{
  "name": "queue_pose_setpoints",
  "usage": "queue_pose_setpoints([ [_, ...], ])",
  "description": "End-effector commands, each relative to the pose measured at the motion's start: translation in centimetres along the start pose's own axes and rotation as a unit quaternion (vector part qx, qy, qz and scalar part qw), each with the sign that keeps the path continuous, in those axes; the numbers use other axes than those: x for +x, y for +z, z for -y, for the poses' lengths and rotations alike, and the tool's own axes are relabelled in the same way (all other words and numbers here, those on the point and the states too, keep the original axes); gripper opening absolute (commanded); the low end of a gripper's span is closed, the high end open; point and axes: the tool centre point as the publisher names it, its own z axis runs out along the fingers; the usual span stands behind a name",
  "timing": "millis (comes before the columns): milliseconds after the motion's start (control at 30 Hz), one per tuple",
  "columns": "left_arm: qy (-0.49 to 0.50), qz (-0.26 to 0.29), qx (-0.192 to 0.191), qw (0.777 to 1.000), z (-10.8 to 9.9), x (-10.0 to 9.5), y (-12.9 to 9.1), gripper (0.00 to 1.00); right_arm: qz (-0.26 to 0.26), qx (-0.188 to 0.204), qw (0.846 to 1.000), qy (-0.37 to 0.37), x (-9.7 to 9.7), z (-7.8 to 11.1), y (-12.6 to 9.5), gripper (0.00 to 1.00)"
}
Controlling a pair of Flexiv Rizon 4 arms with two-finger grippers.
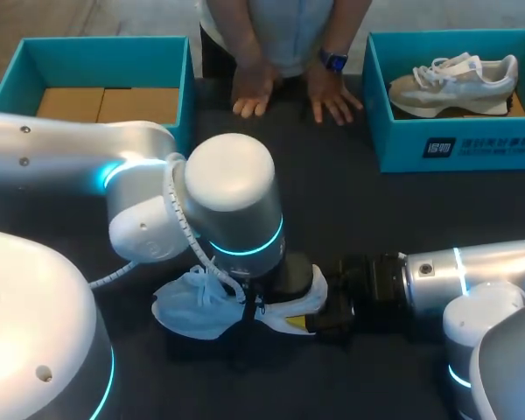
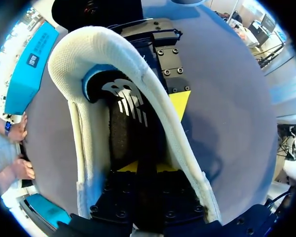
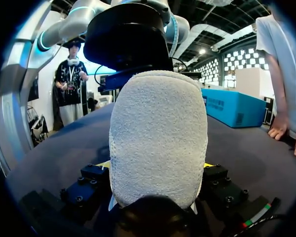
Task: Take the shoe out of the shoebox, open the shoe tongue, remove and reinsert the insole, then place the shoe into the shoebox
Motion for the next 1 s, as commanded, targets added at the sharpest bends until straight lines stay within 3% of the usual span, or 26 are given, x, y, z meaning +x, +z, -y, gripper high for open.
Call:
queue_pose_setpoints([
  [33,-0.004,0.009,-0.008,1.000,0.0,-1.5,4.8,0.15,0.000,0.002,1.000,0.000,0.3,-0.2,0.1,0.00],
  [333,-0.017,0.026,-0.007,0.999,-0.2,-3.1,4.9,0.00,0.000,0.002,1.000,0.000,0.3,-0.2,0.1,0.00],
  [567,-0.026,0.030,0.007,0.999,-0.5,-3.9,3.8,0.00,0.000,0.002,1.000,0.000,0.3,-0.2,0.1,0.00],
  [1000,-0.030,-0.060,0.112,0.991,-0.9,-2.7,-0.1,0.00,0.000,0.002,1.000,0.000,0.3,-0.2,0.1,0.00],
])
